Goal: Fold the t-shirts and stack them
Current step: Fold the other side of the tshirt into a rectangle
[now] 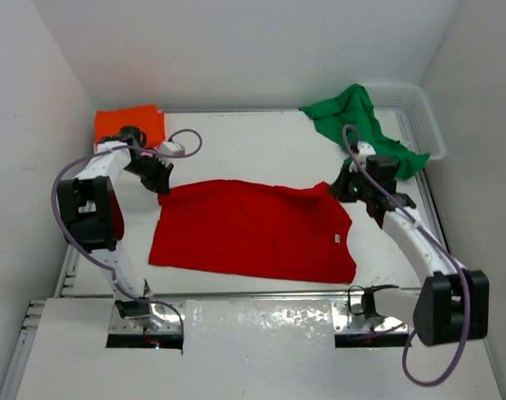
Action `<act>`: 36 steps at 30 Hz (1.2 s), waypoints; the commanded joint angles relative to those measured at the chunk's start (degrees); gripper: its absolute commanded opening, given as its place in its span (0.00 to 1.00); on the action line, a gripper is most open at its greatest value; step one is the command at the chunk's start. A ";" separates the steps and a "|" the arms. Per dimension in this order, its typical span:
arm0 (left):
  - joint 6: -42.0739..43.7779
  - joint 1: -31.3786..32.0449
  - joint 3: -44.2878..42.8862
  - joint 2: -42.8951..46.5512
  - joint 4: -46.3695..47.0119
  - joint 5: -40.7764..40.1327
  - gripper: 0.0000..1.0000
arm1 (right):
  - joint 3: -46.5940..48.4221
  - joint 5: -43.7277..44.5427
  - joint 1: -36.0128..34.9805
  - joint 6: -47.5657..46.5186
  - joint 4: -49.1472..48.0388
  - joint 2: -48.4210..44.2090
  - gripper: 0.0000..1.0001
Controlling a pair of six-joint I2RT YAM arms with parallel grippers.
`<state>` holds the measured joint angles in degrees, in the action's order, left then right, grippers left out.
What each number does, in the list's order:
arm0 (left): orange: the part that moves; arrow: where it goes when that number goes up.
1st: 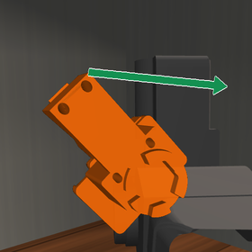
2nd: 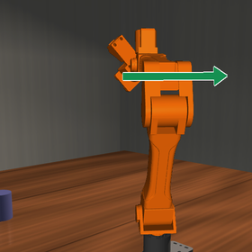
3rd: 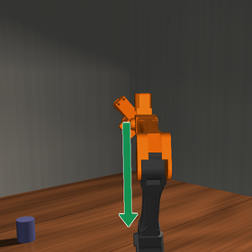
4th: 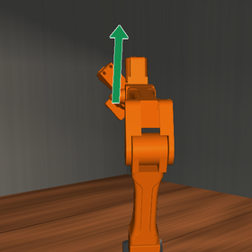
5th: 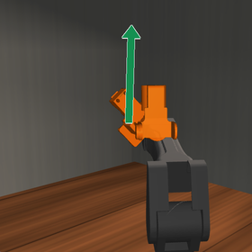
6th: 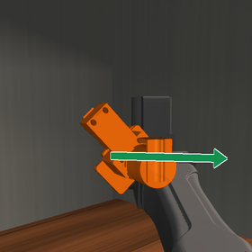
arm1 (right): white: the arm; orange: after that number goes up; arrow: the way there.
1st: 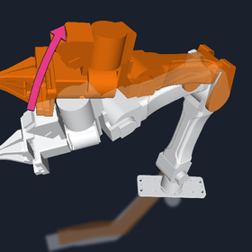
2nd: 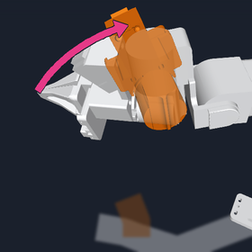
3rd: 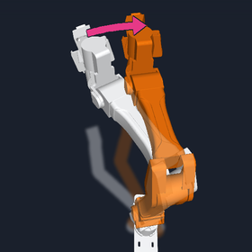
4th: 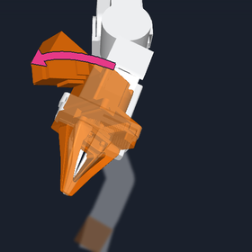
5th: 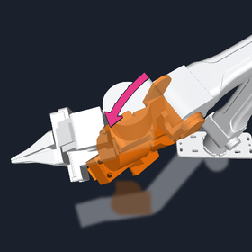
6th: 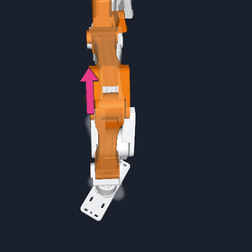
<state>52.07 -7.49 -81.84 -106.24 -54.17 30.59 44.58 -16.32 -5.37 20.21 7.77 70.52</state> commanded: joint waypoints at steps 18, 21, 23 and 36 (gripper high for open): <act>-7.06 1.07 -3.65 -3.70 17.17 3.25 0.00 | 7.08 7.70 2.20 -0.42 4.09 6.19 0.00; -10.41 1.16 -11.12 -7.49 17.43 3.95 0.00 | 14.73 7.97 3.08 -0.61 5.58 11.91 0.00; -10.94 1.16 -11.67 -8.11 17.70 3.69 0.00 | 16.68 7.88 3.17 -0.87 6.20 12.45 0.00; 10.22 0.02 9.23 4.27 7.43 5.09 0.00 | -5.89 4.27 3.08 1.77 10.76 -8.79 0.00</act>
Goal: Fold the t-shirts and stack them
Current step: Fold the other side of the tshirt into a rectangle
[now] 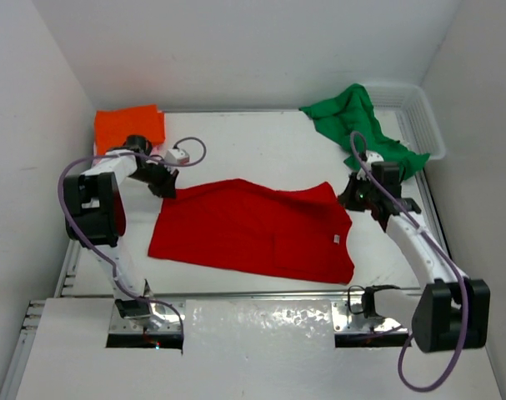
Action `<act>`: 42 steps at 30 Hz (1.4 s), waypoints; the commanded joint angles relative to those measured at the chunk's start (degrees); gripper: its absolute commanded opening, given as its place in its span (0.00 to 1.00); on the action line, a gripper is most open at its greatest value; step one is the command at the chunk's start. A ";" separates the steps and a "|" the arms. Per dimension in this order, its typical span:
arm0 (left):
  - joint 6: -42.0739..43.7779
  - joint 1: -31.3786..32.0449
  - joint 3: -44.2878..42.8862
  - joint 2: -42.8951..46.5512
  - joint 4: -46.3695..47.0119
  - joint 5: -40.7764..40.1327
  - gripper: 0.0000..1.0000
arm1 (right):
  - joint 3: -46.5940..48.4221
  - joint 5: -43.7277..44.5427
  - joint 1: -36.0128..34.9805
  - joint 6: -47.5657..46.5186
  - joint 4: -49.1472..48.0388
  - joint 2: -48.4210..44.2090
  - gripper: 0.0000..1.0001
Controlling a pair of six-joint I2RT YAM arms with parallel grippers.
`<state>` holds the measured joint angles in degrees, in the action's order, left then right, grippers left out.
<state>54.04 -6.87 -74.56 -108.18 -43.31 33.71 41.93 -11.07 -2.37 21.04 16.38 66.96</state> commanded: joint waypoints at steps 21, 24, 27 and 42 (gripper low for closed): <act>13.46 -2.88 5.75 7.55 -2.66 -2.69 0.00 | -9.77 2.71 0.26 1.65 9.71 -15.19 0.00; 13.11 -3.14 4.87 6.85 -0.99 -3.74 0.00 | -7.22 6.58 0.44 0.06 13.50 -15.19 0.00; 13.02 -3.67 3.90 5.70 -0.81 -3.74 0.00 | -6.34 5.98 0.96 0.49 13.68 -15.98 0.00; 20.66 -3.76 8.21 5.44 -4.49 -6.29 0.23 | -15.03 -0.44 0.97 3.39 15.70 -17.48 0.00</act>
<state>70.96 -9.85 -66.24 -102.96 -45.80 27.83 29.06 -8.95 -1.63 23.20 31.79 49.28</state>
